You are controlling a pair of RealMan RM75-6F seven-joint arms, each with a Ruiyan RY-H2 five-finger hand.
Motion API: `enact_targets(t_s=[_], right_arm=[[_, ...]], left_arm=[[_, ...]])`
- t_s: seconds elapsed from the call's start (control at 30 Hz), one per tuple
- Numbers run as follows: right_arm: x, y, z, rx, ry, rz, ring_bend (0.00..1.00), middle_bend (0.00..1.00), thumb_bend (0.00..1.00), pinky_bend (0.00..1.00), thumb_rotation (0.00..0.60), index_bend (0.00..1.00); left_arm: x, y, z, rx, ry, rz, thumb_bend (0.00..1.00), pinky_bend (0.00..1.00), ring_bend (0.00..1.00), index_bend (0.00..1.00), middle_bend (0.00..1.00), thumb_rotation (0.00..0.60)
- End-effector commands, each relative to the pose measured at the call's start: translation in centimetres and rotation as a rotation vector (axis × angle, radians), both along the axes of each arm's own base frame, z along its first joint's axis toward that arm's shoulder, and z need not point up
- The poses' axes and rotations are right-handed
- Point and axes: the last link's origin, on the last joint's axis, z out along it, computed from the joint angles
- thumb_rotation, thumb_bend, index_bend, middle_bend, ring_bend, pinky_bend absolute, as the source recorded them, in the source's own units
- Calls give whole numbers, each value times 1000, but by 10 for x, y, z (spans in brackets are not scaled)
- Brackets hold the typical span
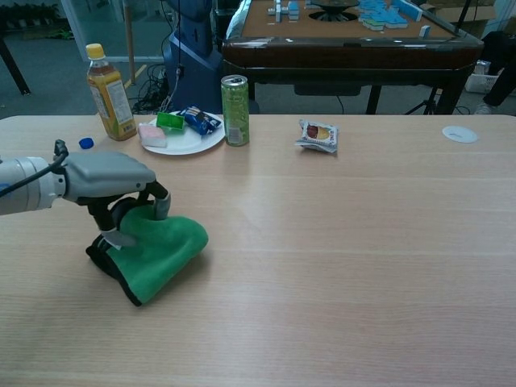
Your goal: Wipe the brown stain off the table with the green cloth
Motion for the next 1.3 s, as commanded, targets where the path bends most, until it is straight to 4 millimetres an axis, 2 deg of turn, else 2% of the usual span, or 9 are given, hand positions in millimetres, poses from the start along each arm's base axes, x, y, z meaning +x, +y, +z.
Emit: enact_targets(t_s=[0.03,0.27,0.33,0.37,0.5,0.73,0.87,1.07,1.3], right_arm=[[1,0,0,1,0,2,88,212,265,21,600,206],[2,1,-1,3,-4,10,88,212,266,21,600,207],[2,1,-2,3,-4,10,88,212,266,21,600,207],[2,1,-2,3,-5,10,88,212,266,21,600,207],[2,2,-2,3,-6,11,88,212,266,21,600,206],[1,2,-2,3,-8,11,88,212,266,21,600,206],[0,1,-2,6,-7,8,88,212,265,21,600,206],[-2,-2,-3,16,-4,-7,88,212,265,21,600,207],[-3,-7,-8,42,-3,-16,88,216,266,21,600,207]], left_arm=[[-9,-8,16,14,22,29,224,679,449,438,390,600],[-11,-25,34,-4,30,81,223,678,449,431,393,600],[-9,-29,37,5,9,91,224,668,441,369,363,600],[-7,-31,39,13,-2,91,223,655,418,310,313,600],[-5,-37,46,42,-34,93,224,555,280,143,196,600],[-4,-44,59,93,-76,107,223,421,164,62,98,600],[-5,-46,67,161,-144,107,223,368,128,45,72,600],[-20,-54,87,277,-203,127,223,364,127,60,72,600],[-52,-73,119,446,-245,219,224,364,127,70,72,600]])
